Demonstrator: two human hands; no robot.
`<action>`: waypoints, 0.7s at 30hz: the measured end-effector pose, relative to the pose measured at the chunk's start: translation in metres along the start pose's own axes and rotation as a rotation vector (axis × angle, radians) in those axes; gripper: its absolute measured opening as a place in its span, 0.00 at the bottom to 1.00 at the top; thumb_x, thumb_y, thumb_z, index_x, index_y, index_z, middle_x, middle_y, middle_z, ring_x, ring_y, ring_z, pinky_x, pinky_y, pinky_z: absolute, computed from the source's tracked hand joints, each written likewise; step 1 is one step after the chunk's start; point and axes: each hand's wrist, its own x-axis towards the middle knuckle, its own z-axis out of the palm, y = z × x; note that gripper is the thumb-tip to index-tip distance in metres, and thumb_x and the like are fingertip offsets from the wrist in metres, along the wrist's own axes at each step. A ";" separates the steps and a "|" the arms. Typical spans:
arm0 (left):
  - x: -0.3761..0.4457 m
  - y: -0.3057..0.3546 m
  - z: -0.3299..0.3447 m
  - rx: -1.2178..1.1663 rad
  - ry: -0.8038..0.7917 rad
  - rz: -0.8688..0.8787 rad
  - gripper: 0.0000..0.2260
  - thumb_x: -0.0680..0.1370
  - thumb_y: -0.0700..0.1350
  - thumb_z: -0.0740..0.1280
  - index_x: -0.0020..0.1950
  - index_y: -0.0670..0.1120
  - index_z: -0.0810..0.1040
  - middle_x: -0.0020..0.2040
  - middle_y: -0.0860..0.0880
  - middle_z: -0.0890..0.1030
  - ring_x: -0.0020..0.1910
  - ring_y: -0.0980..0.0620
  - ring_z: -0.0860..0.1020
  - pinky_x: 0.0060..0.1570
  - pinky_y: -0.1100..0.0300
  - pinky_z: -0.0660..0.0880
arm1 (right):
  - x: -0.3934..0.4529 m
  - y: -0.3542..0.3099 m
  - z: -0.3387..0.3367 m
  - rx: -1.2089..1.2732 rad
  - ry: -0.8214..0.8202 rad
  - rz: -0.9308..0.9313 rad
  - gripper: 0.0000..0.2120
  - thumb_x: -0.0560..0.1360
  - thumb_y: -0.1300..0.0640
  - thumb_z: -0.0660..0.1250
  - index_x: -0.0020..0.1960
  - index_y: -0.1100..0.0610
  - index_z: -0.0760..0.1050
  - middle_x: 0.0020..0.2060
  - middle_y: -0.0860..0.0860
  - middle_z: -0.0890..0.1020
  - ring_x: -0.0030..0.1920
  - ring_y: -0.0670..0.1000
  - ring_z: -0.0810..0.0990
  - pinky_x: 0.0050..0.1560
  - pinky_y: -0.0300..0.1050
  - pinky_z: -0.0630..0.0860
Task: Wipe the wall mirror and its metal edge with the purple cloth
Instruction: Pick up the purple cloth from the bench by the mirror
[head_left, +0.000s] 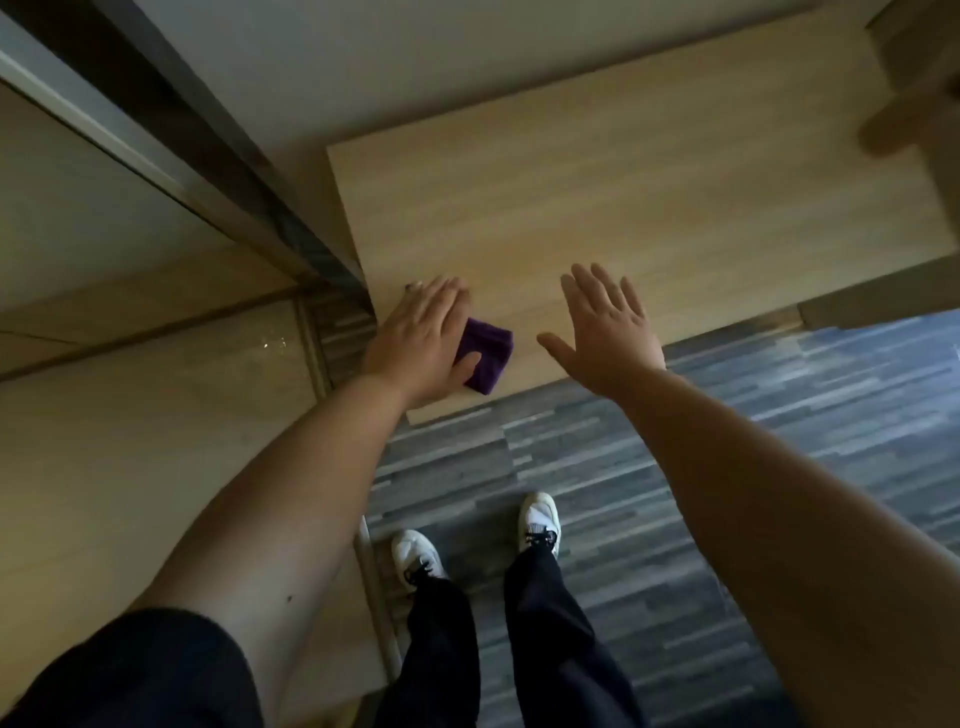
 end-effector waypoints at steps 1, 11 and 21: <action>0.004 0.000 0.011 0.011 -0.009 0.013 0.36 0.82 0.61 0.53 0.81 0.40 0.47 0.81 0.41 0.50 0.80 0.43 0.47 0.77 0.50 0.39 | 0.002 0.000 0.010 -0.018 -0.013 -0.002 0.38 0.81 0.36 0.51 0.81 0.58 0.46 0.81 0.54 0.48 0.80 0.53 0.42 0.78 0.53 0.39; 0.016 -0.018 0.061 0.121 -0.147 0.161 0.43 0.76 0.70 0.42 0.81 0.42 0.41 0.81 0.43 0.43 0.80 0.45 0.41 0.77 0.49 0.37 | 0.020 0.003 0.053 -0.042 -0.027 -0.042 0.37 0.81 0.36 0.51 0.81 0.58 0.49 0.81 0.54 0.50 0.80 0.53 0.44 0.79 0.52 0.40; 0.027 -0.024 0.082 0.149 0.212 0.257 0.28 0.78 0.62 0.59 0.66 0.40 0.71 0.57 0.40 0.77 0.54 0.40 0.75 0.58 0.45 0.71 | 0.020 0.000 0.066 -0.047 -0.010 -0.047 0.36 0.81 0.36 0.50 0.80 0.58 0.51 0.81 0.54 0.51 0.80 0.52 0.45 0.79 0.52 0.40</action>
